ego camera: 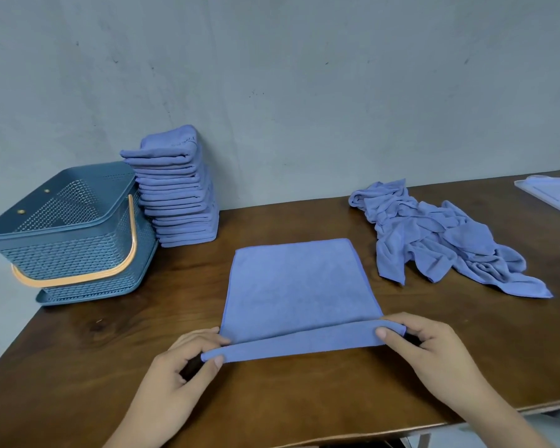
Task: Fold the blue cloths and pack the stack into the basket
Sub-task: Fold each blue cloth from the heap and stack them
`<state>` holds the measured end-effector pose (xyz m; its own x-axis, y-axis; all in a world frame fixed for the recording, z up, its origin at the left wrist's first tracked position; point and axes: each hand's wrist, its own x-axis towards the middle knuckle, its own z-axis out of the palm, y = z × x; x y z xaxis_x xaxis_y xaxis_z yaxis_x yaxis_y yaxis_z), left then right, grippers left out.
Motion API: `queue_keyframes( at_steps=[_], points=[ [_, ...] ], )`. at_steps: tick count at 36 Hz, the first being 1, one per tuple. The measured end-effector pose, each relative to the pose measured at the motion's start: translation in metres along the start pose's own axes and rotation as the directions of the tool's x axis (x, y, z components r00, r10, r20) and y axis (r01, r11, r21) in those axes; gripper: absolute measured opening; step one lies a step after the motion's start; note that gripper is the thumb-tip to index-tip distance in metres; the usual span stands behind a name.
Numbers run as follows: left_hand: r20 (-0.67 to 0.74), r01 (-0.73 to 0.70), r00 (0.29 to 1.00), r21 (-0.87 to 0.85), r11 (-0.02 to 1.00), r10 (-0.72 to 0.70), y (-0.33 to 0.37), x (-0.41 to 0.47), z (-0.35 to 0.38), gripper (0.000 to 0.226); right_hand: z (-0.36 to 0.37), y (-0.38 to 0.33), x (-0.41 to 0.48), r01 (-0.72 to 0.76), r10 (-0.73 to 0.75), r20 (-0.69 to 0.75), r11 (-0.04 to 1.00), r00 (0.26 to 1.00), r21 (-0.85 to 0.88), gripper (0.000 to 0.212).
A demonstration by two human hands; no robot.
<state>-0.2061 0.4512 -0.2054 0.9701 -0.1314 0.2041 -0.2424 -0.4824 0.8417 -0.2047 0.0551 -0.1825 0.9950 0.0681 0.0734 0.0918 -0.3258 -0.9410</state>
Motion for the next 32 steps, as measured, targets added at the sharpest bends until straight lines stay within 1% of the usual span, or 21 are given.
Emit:
queue_keyframes(
  at_steps=[3, 4, 7, 8, 10, 11, 14, 16, 19, 21, 23, 24, 25, 26, 28, 30, 32],
  points=[
    [-0.004, 0.010, 1.000, -0.108, 0.994, -0.011, 0.005, 0.006, 0.001, 0.011, 0.001, -0.004, 0.003, 0.025, -0.023, -0.036, 0.998, 0.999, 0.059, 0.021],
    [-0.018, 0.002, 1.000, -0.134, 0.991, -0.005, 0.007, 0.010, 0.001, 0.014, 0.001, -0.005, 0.005, 0.036, -0.032, -0.056, 0.996, 0.998, 0.084, 0.021],
    [-0.070, -0.023, 0.997, -0.177, 0.984, 0.011, 0.016, 0.031, 0.001, 0.037, 0.002, -0.012, 0.019, 0.038, -0.027, -0.084, 0.990, 0.996, 0.138, 0.019],
    [-0.084, -0.044, 0.996, -0.185, 0.982, 0.029, 0.018, 0.040, 0.001, 0.039, 0.001, -0.014, 0.026, 0.035, -0.024, -0.082, 0.989, 0.996, 0.142, 0.018],
    [-0.105, -0.073, 0.993, -0.243, 0.967, 0.048, 0.023, 0.061, 0.003, 0.033, 0.000, -0.019, 0.045, 0.033, -0.021, -0.093, 0.990, 0.995, 0.135, 0.016],
    [-0.118, -0.067, 0.992, -0.277, 0.959, 0.036, 0.024, 0.072, 0.004, 0.029, -0.001, -0.020, 0.056, 0.028, -0.014, -0.107, 0.990, 0.994, 0.136, 0.016],
    [-0.120, 0.029, 0.990, -0.377, 0.926, -0.080, 0.024, 0.111, 0.006, 0.023, -0.001, -0.024, 0.096, 0.013, 0.007, -0.111, 0.984, 0.994, 0.176, 0.020],
    [-0.087, 0.153, 0.973, -0.450, 0.880, -0.214, 0.017, 0.140, 0.009, 0.025, 0.000, -0.026, 0.124, -0.004, 0.027, -0.108, 0.979, 0.994, 0.202, 0.027],
    [-0.077, 0.335, 0.903, -0.492, 0.804, -0.424, 0.003, 0.181, 0.010, 0.043, 0.005, -0.026, 0.167, -0.089, 0.117, -0.108, 0.968, 0.987, 0.235, 0.022],
    [-0.059, 0.419, 0.859, -0.488, 0.766, -0.508, -0.009, 0.200, 0.012, 0.047, 0.007, -0.014, 0.194, -0.166, 0.189, -0.100, 0.965, 0.977, 0.202, 0.022],
    [0.000, 0.492, 0.832, -0.459, 0.740, -0.554, -0.019, 0.207, 0.015, 0.048, 0.011, 0.005, 0.210, -0.244, 0.258, -0.097, 0.960, 0.961, 0.141, 0.021],
    [0.010, 0.503, 0.832, -0.432, 0.748, -0.554, -0.023, 0.207, 0.018, 0.047, 0.012, 0.014, 0.214, -0.267, 0.277, -0.106, 0.959, 0.955, 0.098, 0.028],
    [-0.020, 0.491, 0.841, -0.392, 0.778, -0.541, -0.026, 0.205, 0.021, 0.041, 0.013, 0.021, 0.216, -0.280, 0.285, -0.120, 0.958, 0.951, 0.056, 0.039],
    [-0.082, 0.470, 0.846, -0.352, 0.810, -0.527, -0.029, 0.203, 0.023, 0.034, 0.014, 0.025, 0.215, -0.267, 0.268, -0.130, 0.963, 0.955, 0.024, 0.047],
    [-0.155, 0.418, 0.867, -0.293, 0.860, -0.474, -0.033, 0.200, 0.027, 0.025, 0.016, 0.027, 0.211, -0.211, 0.208, -0.119, 0.978, 0.971, -0.009, 0.048],
    [-0.139, 0.382, 0.894, -0.259, 0.887, -0.426, -0.032, 0.199, 0.031, 0.026, 0.016, 0.033, 0.211, -0.153, 0.142, -0.107, 0.983, 0.984, -0.098, 0.042],
    [-0.127, 0.358, 0.909, -0.250, 0.900, -0.397, -0.032, 0.198, 0.033, 0.033, 0.019, 0.039, 0.211, -0.118, 0.096, -0.122, 0.975, 0.988, -0.188, 0.033]
  ],
)
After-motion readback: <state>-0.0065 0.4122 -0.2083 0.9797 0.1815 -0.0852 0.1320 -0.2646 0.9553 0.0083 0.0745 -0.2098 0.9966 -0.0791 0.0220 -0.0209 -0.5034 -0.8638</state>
